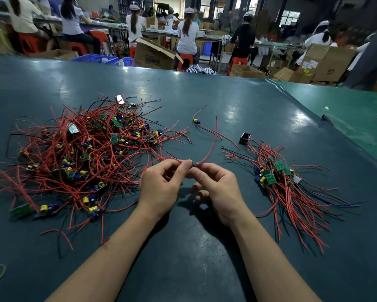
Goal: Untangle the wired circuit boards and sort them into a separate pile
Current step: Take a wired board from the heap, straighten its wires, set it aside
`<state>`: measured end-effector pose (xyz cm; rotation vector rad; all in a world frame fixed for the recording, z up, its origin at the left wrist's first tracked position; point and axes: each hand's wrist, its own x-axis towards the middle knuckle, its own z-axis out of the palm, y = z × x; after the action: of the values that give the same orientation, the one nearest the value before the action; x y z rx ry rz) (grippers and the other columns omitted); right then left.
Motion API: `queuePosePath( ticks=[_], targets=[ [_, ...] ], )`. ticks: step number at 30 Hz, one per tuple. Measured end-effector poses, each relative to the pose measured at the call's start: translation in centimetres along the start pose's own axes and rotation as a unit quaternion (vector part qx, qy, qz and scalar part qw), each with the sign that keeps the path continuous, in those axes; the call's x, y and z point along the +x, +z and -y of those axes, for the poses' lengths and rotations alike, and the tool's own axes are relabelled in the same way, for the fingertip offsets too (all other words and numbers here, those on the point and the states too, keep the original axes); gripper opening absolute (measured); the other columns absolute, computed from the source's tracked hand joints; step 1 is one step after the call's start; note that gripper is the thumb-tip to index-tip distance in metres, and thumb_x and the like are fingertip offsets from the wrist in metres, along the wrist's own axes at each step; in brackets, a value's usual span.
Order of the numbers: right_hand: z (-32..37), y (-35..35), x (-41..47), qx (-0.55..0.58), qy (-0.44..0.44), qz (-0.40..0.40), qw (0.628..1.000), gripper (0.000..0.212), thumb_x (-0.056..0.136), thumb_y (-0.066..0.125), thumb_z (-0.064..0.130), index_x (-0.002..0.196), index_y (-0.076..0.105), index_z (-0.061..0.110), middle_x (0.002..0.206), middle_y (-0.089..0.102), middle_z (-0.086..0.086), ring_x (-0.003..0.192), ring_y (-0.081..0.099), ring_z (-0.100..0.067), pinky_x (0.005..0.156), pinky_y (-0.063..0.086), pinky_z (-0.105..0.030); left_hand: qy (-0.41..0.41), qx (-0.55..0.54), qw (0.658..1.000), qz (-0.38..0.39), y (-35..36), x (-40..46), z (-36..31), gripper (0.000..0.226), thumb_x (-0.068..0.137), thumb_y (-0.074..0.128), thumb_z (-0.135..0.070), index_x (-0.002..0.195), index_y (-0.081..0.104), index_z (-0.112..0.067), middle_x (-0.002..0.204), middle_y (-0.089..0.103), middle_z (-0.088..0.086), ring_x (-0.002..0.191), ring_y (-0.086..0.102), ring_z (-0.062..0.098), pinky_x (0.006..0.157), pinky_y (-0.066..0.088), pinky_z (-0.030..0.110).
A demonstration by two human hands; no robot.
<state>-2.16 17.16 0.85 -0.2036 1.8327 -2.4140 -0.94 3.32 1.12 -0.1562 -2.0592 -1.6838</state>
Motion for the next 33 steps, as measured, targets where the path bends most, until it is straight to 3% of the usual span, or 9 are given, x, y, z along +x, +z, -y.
queuePosePath(
  ticks=[6, 12, 17, 20, 23, 25, 28, 30, 33],
  targets=[
    [0.8, 0.3, 0.0, 0.012, 0.007, -0.095, 0.995, 0.003, 0.091, 0.065, 0.004, 0.091, 0.067, 0.006, 0.073, 0.069, -0.007, 0.054, 0.061, -0.012, 0.045, 0.048, -0.02, -0.014, 0.048, 0.999, 0.017, 0.0, 0.1, 0.7, 0.027, 0.092, 0.061, -0.036, 0.08, 0.077, -0.018, 0.072, 0.07, -0.007, 0.061, 0.062, 0.009, 0.062, 0.051, 0.031],
    [5.4, 1.6, 7.2, 0.133, -0.002, -0.163, 0.978, 0.003, 0.091, 0.061, -0.005, 0.094, 0.061, -0.003, 0.064, 0.067, -0.008, 0.046, 0.062, -0.01, 0.048, 0.052, -0.017, 0.001, 0.131, 0.984, 0.117, 0.5, -0.2, 1.1, 0.024, 0.089, 0.069, -0.032, 0.076, 0.077, -0.014, 0.066, 0.07, -0.003, 0.062, 0.063, 0.013, 0.062, 0.05, 0.033],
    [6.5, 1.7, 14.5, 0.179, 0.115, -0.227, 0.95, 0.008, 0.095, 0.05, -0.009, 0.096, 0.057, -0.005, 0.099, 0.061, -0.02, 0.046, 0.06, -0.018, 0.044, 0.053, -0.019, -0.001, 0.131, 0.984, 0.119, 0.1, -0.2, 1.2, 0.026, 0.091, 0.067, -0.032, 0.074, 0.076, -0.013, 0.067, 0.07, -0.001, 0.063, 0.063, 0.015, 0.063, 0.049, 0.034],
    [4.3, 3.0, 14.3, 0.097, 0.17, -0.238, 0.951, 0.01, 0.096, 0.046, -0.006, 0.098, 0.053, -0.001, 0.085, 0.062, -0.017, 0.043, 0.056, -0.019, 0.035, 0.049, -0.023, 0.006, 0.139, 0.983, 0.119, 0.1, -0.3, 1.0, 0.026, 0.09, 0.067, -0.031, 0.073, 0.075, -0.013, 0.066, 0.068, -0.002, 0.063, 0.062, 0.015, 0.061, 0.048, 0.031],
    [2.9, 5.6, 13.0, -0.098, 0.091, -0.167, 0.977, 0.018, 0.093, 0.051, -0.003, 0.078, 0.058, 0.005, 0.071, 0.062, -0.012, 0.042, 0.051, -0.016, 0.038, 0.046, -0.022, 0.015, 0.176, 0.973, 0.146, 0.2, -0.1, 1.2, 0.024, 0.089, 0.066, -0.032, 0.073, 0.071, -0.014, 0.067, 0.064, -0.003, 0.065, 0.059, 0.021, 0.061, 0.046, 0.032],
    [3.1, 7.7, 12.2, -0.245, 0.008, -0.089, 0.965, 0.021, 0.093, 0.055, 0.004, 0.074, 0.062, 0.01, 0.071, 0.067, -0.01, 0.049, 0.056, -0.018, 0.047, 0.049, -0.027, -0.005, 0.178, 0.969, 0.174, 0.2, 0.0, 1.0, 0.021, 0.082, 0.059, -0.037, 0.075, 0.07, -0.02, 0.068, 0.063, -0.003, 0.065, 0.059, 0.022, 0.06, 0.046, 0.029],
    [4.1, 11.8, 10.3, -0.412, -0.067, 0.086, 0.904, 0.018, 0.092, 0.064, 0.02, 0.077, 0.068, 0.011, 0.07, 0.068, -0.004, 0.059, 0.063, -0.019, 0.052, 0.051, -0.029, -0.042, 0.202, 0.959, 0.194, 0.3, 0.1, 1.2, 0.017, 0.077, 0.055, -0.028, 0.066, 0.068, -0.027, 0.064, 0.058, -0.001, 0.066, 0.061, 0.015, 0.054, 0.041, 0.015],
    [3.6, 14.7, 8.5, -0.494, -0.095, 0.193, 0.842, 0.024, 0.09, 0.068, 0.035, 0.077, 0.067, 0.015, 0.07, 0.066, 0.0, 0.062, 0.063, -0.015, 0.054, 0.051, -0.025, -0.092, 0.174, 0.966, 0.167, 0.8, 0.2, 1.5, 0.013, 0.088, 0.064, -0.012, 0.085, 0.074, -0.004, 0.061, 0.057, -0.008, 0.06, 0.059, -0.006, 0.055, 0.039, 0.006],
    [0.5, 17.1, 5.9, -0.616, -0.117, 0.24, 0.741, 0.039, 0.087, 0.067, 0.051, 0.104, 0.063, 0.016, 0.098, 0.063, -0.004, 0.088, 0.063, -0.025, 0.079, 0.054, -0.038, -0.06, 0.176, 0.976, 0.117, 1.4, 0.0, 1.3, 0.022, 0.088, 0.07, -0.025, 0.079, 0.075, -0.006, 0.063, 0.066, -0.003, 0.057, 0.057, 0.0, 0.056, 0.04, 0.014]
  ],
)
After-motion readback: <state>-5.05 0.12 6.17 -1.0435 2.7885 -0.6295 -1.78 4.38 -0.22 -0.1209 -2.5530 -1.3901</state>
